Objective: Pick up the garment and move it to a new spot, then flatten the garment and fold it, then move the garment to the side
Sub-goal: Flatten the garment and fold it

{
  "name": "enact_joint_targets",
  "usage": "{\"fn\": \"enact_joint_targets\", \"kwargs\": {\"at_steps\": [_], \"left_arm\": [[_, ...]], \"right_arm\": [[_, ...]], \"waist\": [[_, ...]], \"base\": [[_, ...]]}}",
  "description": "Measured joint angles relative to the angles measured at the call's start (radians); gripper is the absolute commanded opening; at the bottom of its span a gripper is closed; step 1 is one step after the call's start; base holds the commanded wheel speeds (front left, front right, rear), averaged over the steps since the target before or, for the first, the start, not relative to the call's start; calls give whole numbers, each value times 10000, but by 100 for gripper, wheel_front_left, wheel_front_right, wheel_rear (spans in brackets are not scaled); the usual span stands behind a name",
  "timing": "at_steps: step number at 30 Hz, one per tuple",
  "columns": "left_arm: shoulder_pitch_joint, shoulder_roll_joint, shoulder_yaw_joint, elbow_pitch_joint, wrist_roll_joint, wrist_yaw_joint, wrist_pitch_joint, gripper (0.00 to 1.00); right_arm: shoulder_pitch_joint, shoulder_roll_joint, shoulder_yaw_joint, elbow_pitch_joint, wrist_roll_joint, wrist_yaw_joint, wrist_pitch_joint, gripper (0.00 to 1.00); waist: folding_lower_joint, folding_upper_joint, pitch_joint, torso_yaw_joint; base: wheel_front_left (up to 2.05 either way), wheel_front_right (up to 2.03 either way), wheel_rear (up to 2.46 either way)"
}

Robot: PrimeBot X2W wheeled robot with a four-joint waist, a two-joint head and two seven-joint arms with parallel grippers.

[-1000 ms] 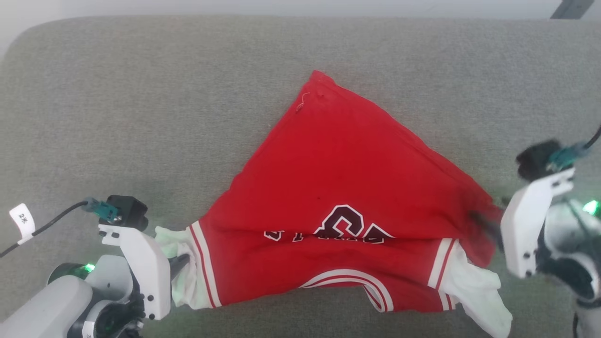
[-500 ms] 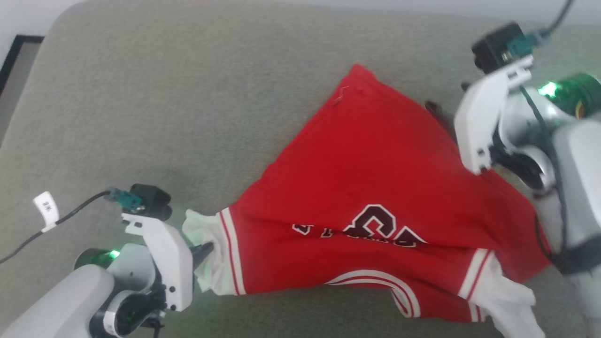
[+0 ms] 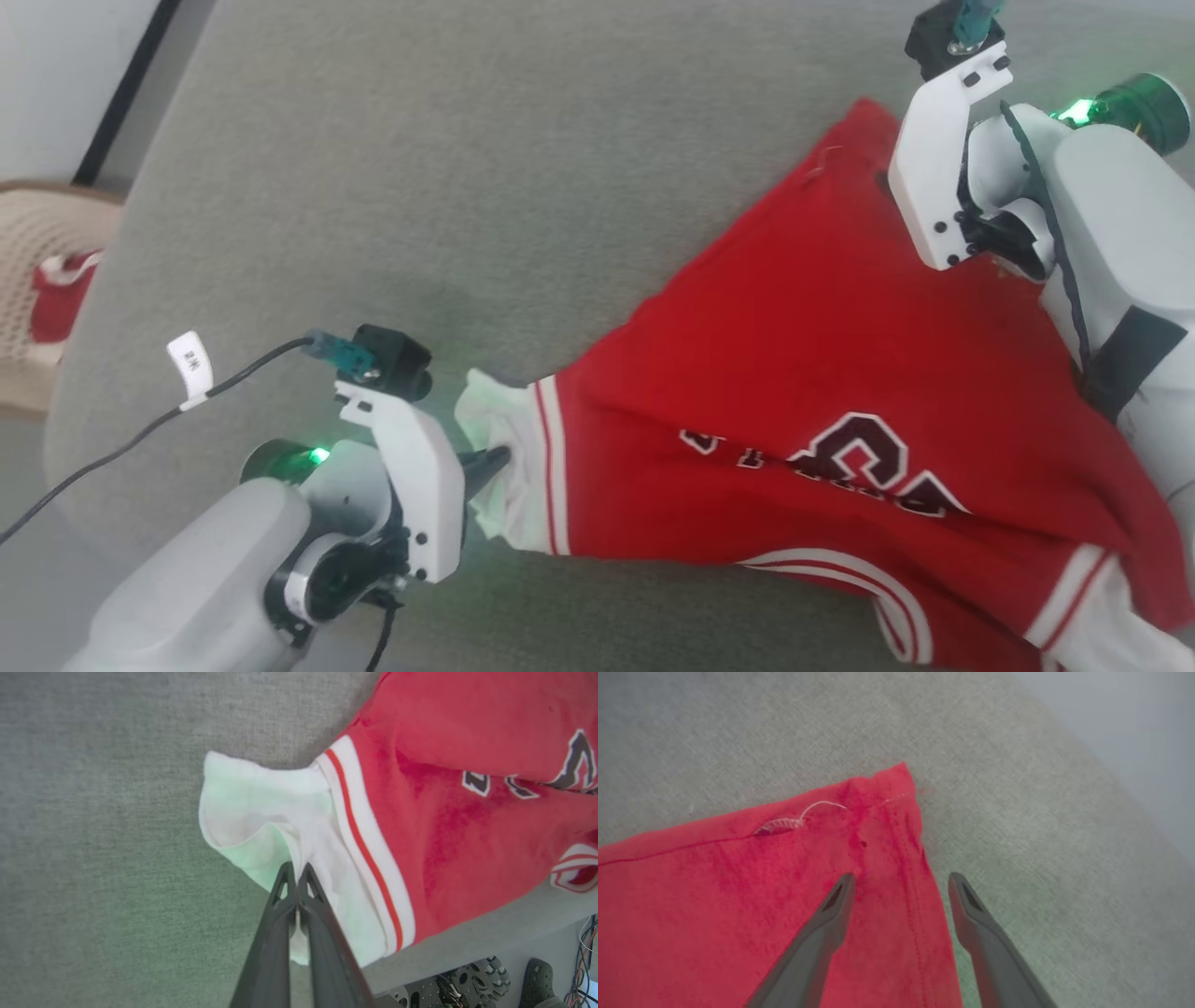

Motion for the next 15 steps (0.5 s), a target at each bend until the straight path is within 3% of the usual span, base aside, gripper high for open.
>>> {"fn": "enact_joint_targets", "kwargs": {"at_steps": [9,10,11,15], "left_arm": [[-486,-633,-140,863,10,-522,-188,0],[-522,-652,-132,938,10,-543,-199,0],[-533,-658,-123,1028,6,-575,-217,0],[-593,-554,2,1292,-40,-612,-228,0]], "right_arm": [[-798,-96,1329,1720,930,-2,267,100],[-879,-82,1361,1856,1093,-2,355,27],[-932,-81,1463,1906,1206,-2,426,0],[-1073,-38,1854,1992,1475,10,174,0]], "waist": [[0,1,465,793],[0,1,482,826],[0,1,484,833],[0,0,397,698]], "base": [[0,0,0],[0,0,0],[0,0,0],[0,0,0]]}}
